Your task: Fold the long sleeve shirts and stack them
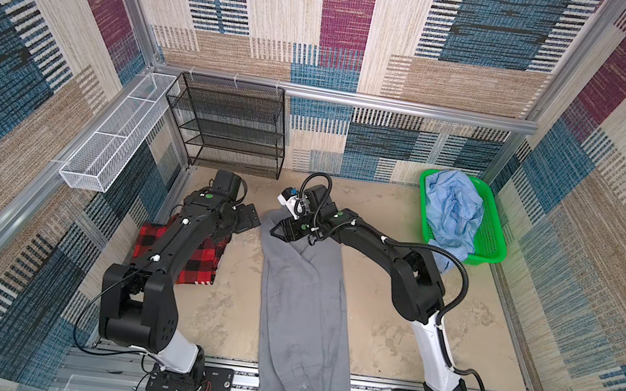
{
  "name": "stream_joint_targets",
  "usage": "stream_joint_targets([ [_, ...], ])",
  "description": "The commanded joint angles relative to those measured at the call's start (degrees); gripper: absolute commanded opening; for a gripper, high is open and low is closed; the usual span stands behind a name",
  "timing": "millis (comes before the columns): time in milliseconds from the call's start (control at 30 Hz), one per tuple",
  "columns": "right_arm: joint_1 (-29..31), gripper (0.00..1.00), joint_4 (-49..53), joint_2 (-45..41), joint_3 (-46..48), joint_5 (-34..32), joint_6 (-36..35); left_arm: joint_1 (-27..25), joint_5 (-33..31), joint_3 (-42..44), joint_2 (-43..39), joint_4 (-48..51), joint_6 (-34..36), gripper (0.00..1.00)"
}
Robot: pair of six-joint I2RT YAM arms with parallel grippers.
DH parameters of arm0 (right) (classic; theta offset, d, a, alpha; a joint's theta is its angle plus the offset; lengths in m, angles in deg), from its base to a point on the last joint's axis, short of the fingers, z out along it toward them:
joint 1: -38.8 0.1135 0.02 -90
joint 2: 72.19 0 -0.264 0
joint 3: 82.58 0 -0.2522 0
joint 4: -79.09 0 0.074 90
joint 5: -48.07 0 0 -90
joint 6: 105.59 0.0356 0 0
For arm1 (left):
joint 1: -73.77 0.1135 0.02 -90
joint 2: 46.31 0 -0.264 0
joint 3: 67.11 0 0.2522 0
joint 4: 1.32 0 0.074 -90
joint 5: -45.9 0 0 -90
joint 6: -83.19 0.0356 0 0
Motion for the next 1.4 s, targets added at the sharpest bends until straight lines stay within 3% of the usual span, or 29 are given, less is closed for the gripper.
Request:
stream_joint_targets([
  [0,0.7,0.62,6.2,4.1,-6.8,-7.8,-0.6,2.2,3.2,-0.6,0.8,-0.1,2.5,0.97],
  [333,2.2,0.6,8.1,9.4,-12.0,-10.7,-2.7,4.7,6.1,2.4,1.6,-2.8,2.0,0.94],
  [567,2.2,0.62,4.8,7.7,-9.6,-19.4,-1.5,4.8,6.0,2.1,2.1,-2.8,2.1,0.94],
  [667,2.2,0.61,6.0,9.9,-11.9,-18.2,-1.7,4.8,6.2,2.3,2.3,-3.0,2.2,0.93],
  [800,2.2,0.49,6.5,11.5,-13.5,-15.7,-1.6,4.8,6.1,2.2,2.7,-2.8,2.3,0.93],
  [867,2.1,0.29,6.1,11.1,-13.2,-14.1,-1.5,4.8,6.0,1.9,3.0,-2.9,2.5,0.93],
  [1000,2.0,0.02,4.2,7.7,-10.1,-13.1,-1.3,4.8,6.1,1.3,3.9,-2.5,2.5,0.92],
  [1100,0.9,0.0,-1.0,2.3,-2.6,-10.5,-0.2,4.8,5.9,0.2,4.8,-1.7,2.4,0.92],
  [1200,-1.8,0.0,-7.6,-2.4,5.9,-3.8,2.7,4.8,5.6,-0.8,5.7,-1.0,2.1,0.9],
  [1367,-7.1,0.0,-14.8,-3.2,12.4,7.9,7.6,4.7,5.5,-3.0,7.8,0.5,1.5,0.9],
])
